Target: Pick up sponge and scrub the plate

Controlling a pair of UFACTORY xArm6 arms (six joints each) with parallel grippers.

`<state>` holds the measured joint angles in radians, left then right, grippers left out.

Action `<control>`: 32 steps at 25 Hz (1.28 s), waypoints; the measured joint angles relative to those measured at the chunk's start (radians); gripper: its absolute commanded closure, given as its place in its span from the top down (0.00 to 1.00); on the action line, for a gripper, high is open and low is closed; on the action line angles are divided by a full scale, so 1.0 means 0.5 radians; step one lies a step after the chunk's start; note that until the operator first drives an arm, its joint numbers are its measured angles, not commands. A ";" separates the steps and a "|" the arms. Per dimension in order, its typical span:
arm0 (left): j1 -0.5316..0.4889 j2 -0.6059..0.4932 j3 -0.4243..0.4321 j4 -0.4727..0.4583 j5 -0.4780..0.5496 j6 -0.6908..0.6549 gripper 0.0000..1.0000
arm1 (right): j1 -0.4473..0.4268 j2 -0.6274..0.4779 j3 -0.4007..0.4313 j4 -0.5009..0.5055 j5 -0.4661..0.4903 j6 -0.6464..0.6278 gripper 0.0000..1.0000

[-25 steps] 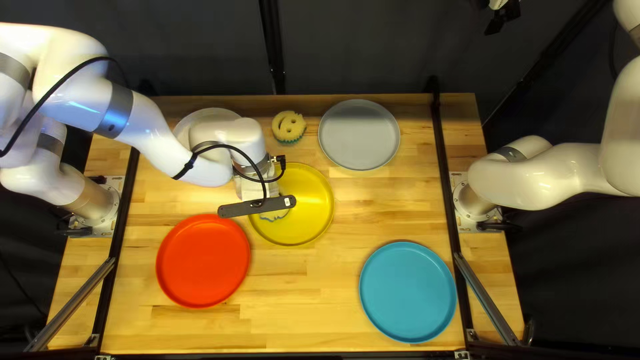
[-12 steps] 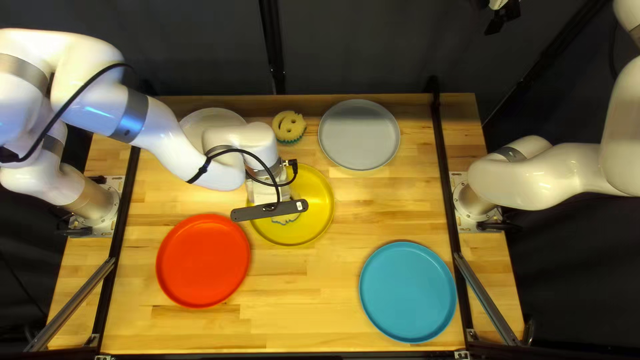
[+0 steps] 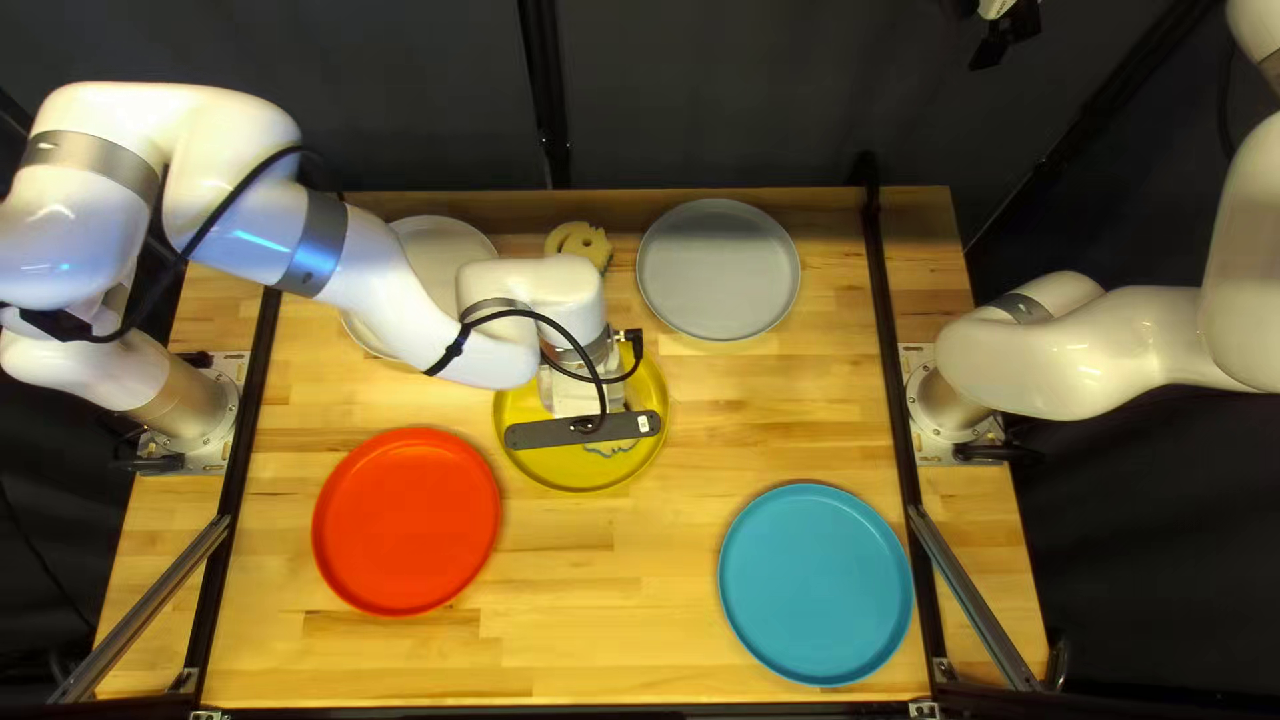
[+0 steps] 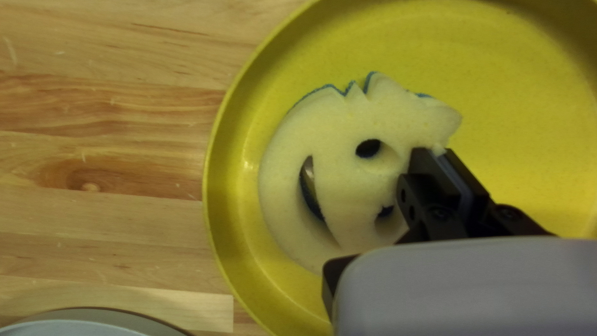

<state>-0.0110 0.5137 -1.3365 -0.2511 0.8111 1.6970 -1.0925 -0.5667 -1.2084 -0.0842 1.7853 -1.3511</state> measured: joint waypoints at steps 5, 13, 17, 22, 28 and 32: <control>-0.011 -0.106 0.139 0.007 -0.025 -0.003 0.00 | 0.000 0.000 0.000 0.000 0.000 0.000 1.00; -0.050 -0.370 0.524 -0.006 -0.134 -0.058 0.00 | 0.000 0.000 0.000 0.000 0.000 0.000 1.00; -0.077 -0.444 0.639 -0.020 -0.173 -0.097 0.00 | 0.000 0.000 0.000 0.000 0.000 0.000 1.00; -0.102 -0.521 0.742 -0.016 -0.192 -0.151 0.00 | 0.000 0.000 0.000 0.000 0.000 0.000 1.00; -0.106 -0.491 0.727 -0.020 -0.198 -0.154 0.00 | 0.000 0.000 0.000 0.000 0.000 0.000 1.00; -0.099 -0.405 0.615 -0.021 -0.182 -0.131 0.00 | 0.000 0.000 0.000 0.000 0.000 0.000 1.00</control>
<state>-0.0603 0.3111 -1.0288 -0.2617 0.7202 1.6317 -1.0925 -0.5667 -1.2084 -0.0842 1.7853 -1.3511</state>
